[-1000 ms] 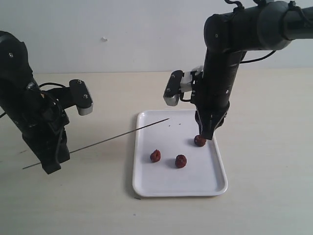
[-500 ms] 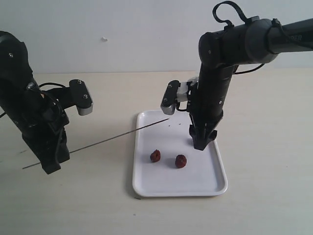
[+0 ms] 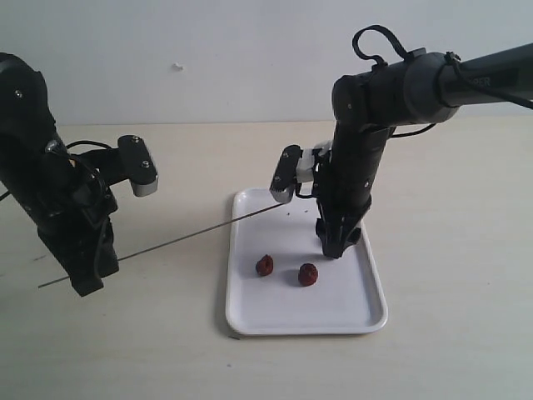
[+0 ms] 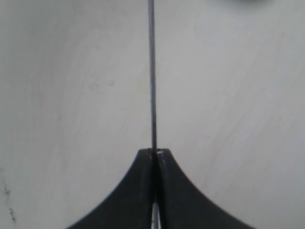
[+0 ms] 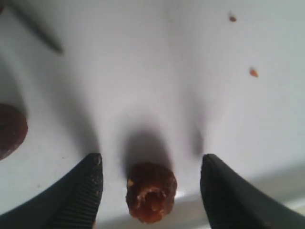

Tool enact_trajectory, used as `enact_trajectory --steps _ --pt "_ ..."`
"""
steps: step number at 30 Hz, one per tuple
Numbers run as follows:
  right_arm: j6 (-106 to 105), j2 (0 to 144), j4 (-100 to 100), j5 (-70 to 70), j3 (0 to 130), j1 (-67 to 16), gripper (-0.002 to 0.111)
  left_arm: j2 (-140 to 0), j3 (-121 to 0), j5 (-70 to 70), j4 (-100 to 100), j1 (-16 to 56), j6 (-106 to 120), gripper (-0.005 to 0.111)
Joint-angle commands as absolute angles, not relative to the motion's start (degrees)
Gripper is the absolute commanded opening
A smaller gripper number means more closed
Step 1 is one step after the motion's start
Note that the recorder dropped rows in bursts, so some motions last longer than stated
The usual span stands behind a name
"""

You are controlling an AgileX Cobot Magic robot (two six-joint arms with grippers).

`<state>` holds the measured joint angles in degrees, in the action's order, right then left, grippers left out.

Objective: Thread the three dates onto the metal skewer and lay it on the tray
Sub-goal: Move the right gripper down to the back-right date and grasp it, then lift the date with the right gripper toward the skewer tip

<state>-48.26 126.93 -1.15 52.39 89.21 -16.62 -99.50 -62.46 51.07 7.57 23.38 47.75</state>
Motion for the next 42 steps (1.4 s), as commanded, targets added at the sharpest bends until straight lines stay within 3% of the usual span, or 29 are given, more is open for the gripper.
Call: enact_trajectory --steps 1,21,28,42 --pt "-48.15 127.05 0.0 52.39 89.6 -16.66 0.058 -99.35 -62.8 51.12 7.91 23.24 47.47 0.0" --pt "-46.89 130.01 0.78 55.32 89.6 -16.66 0.051 -99.35 -62.8 50.77 8.03 23.24 47.57 0.0" --pt "-46.42 130.01 1.66 55.32 89.7 -16.66 0.024 -99.35 -62.8 50.77 8.26 23.24 47.47 0.0" --pt "-33.45 125.24 -5.55 60.39 100.36 -14.99 0.024 -99.35 -62.8 43.62 8.61 23.24 47.35 0.0"
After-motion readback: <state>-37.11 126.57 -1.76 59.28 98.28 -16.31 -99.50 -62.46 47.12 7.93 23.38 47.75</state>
